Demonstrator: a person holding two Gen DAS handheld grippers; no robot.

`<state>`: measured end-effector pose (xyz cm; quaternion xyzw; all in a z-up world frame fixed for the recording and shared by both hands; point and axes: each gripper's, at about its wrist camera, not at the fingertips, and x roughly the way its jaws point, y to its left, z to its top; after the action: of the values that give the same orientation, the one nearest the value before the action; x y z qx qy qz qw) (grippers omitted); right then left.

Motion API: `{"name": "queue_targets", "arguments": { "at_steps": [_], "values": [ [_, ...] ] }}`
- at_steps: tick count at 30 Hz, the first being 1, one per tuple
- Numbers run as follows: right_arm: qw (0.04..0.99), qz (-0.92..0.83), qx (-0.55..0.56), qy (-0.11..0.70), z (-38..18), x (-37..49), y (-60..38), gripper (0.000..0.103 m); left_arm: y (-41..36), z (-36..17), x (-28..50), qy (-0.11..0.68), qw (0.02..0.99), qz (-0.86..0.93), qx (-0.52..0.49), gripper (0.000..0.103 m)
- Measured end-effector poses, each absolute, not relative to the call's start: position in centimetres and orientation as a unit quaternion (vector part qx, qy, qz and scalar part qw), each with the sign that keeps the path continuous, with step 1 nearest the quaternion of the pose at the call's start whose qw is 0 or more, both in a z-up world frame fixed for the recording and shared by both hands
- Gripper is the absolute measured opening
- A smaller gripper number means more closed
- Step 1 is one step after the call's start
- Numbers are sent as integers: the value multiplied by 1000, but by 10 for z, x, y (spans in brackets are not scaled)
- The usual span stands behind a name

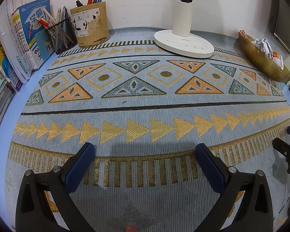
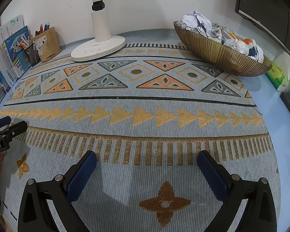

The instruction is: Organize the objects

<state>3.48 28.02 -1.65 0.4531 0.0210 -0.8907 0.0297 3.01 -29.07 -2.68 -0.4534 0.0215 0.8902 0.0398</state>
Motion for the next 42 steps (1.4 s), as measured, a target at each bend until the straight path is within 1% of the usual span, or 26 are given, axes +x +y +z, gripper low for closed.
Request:
{"name": "queue_targets", "arguments": {
  "at_steps": [42],
  "values": [
    [30,-891,453,21,-16,35,279,103,-283,-29,30,20,39,890,-453,103]
  ]
}}
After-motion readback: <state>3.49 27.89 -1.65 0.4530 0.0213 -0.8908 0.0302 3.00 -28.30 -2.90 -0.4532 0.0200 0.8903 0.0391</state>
